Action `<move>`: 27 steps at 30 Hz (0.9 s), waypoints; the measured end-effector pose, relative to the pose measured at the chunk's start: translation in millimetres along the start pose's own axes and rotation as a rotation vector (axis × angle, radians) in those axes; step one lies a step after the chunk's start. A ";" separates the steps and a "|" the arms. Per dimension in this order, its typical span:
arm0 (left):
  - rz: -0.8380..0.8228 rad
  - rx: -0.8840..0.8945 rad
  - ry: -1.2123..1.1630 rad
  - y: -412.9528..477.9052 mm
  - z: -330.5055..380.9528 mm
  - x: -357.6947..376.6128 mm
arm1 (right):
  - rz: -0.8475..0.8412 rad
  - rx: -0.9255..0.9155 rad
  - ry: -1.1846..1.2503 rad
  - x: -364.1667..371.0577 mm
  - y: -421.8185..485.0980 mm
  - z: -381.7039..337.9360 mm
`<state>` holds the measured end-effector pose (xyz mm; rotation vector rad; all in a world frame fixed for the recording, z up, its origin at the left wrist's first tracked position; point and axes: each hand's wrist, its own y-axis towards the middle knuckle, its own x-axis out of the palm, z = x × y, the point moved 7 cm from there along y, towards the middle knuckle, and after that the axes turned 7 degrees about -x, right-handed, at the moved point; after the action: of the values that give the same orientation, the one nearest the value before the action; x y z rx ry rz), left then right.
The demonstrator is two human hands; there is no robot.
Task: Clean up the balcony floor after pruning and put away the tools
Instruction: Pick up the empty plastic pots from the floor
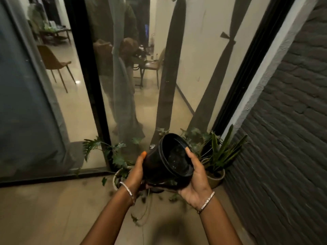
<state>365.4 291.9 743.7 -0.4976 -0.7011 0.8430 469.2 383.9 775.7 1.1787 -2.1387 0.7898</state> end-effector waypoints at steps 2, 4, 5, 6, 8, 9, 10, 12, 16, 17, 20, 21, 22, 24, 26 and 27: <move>0.178 0.098 0.188 -7.3 10.8 -27.6 | 0.041 0.098 -0.056 -4.2 3.1 23.8; 0.234 0.188 0.370 -21.9 21.3 -43.0 | 0.101 0.158 -0.111 -4.4 6.5 45.6; 0.202 0.174 0.373 -29.5 23.1 -46.5 | 0.130 0.170 -0.132 -1.9 8.5 54.5; 0.154 0.130 0.356 -36.8 23.2 -52.4 | 0.152 0.172 -0.153 0.8 12.5 64.5; 0.089 0.049 0.347 -46.5 23.7 -66.2 | 0.171 0.147 -0.193 11.1 20.6 77.7; 0.084 0.019 0.356 -48.0 24.7 -80.9 | 0.174 0.126 -0.216 19.7 26.4 85.7; 0.082 -0.007 0.364 -47.8 25.2 -95.3 | 0.181 0.094 -0.239 26.0 33.0 91.6; 0.086 -0.049 0.356 -45.4 27.0 -130.7 | 0.193 0.049 -0.306 44.6 44.5 106.3; 0.067 -0.045 0.287 -41.1 42.1 -200.2 | 0.176 0.008 -0.421 91.4 67.2 151.5; 0.072 -0.038 0.289 -40.9 47.3 -217.4 | 0.181 0.014 -0.439 101.2 72.5 166.7; 0.102 0.005 0.279 -38.4 63.7 -272.7 | 0.182 0.019 -0.456 127.9 89.9 216.0; 0.120 0.022 0.266 -37.2 69.1 -294.5 | 0.191 0.033 -0.450 137.3 95.9 234.6; 0.143 0.032 0.256 -35.6 72.5 -312.8 | 0.191 0.050 -0.424 145.1 100.1 249.5; 0.187 0.039 0.226 -34.1 77.2 -348.9 | 0.191 0.116 -0.365 161.5 106.7 279.9; 0.215 0.045 0.205 -31.9 79.2 -382.7 | 0.172 0.205 -0.326 173.8 112.4 310.6; 0.233 0.040 0.203 -30.7 78.4 -397.6 | 0.152 0.250 -0.314 178.2 114.6 325.1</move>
<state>137.4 -37.2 674.0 -0.6276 -0.4436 1.0056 226.2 104.0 661.2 1.3528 -2.4634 1.0202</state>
